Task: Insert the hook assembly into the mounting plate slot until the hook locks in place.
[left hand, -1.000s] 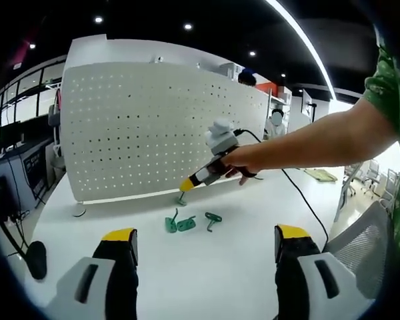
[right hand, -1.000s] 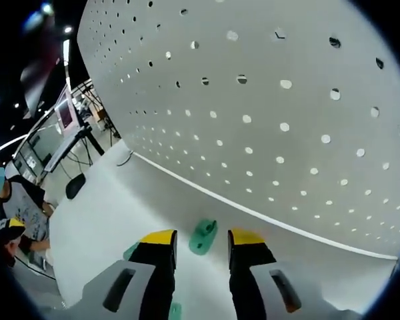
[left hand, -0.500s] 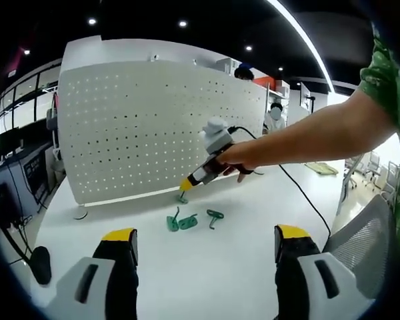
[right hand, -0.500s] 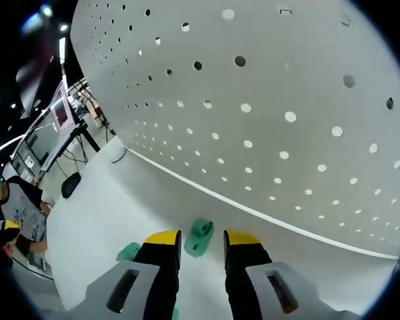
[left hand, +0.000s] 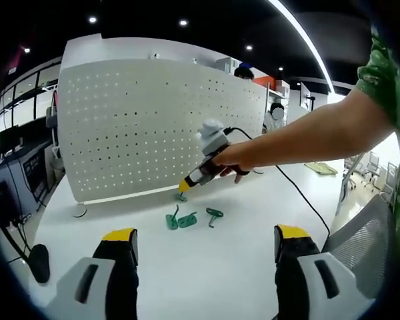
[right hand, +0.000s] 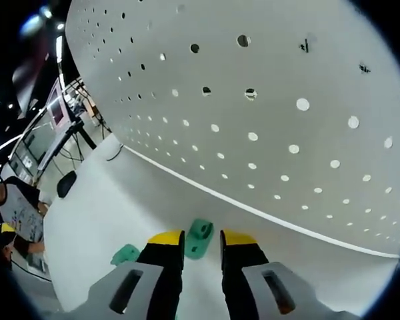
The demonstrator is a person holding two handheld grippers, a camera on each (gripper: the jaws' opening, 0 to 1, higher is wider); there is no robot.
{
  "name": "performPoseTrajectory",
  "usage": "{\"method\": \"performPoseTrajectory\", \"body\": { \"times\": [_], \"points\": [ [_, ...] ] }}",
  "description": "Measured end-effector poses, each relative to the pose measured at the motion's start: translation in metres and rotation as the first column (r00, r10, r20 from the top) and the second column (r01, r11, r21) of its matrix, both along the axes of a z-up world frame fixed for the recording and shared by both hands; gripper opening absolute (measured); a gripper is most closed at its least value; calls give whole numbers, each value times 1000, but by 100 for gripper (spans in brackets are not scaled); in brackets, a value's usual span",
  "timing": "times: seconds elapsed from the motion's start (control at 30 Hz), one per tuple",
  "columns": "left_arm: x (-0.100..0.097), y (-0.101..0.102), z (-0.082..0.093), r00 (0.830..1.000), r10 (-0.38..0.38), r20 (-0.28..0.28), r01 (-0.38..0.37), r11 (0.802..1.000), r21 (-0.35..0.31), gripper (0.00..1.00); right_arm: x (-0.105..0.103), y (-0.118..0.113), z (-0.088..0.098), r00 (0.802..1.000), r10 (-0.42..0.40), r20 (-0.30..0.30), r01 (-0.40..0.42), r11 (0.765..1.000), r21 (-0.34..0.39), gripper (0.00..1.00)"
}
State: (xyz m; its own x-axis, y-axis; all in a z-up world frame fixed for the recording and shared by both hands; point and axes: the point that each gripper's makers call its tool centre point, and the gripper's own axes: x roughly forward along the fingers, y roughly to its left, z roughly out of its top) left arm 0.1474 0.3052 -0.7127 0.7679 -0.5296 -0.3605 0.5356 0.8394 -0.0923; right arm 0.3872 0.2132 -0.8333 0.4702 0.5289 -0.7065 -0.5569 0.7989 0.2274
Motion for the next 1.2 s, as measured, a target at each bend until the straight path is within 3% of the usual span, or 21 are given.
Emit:
{"method": "performPoseTrajectory", "body": {
  "times": [1.2],
  "points": [
    [3, 4, -2, 1000, 15, -3, -15, 1000, -16, 86, 3, 0, -14, 1000, 6, -17, -6, 999, -36, 12]
  ]
}}
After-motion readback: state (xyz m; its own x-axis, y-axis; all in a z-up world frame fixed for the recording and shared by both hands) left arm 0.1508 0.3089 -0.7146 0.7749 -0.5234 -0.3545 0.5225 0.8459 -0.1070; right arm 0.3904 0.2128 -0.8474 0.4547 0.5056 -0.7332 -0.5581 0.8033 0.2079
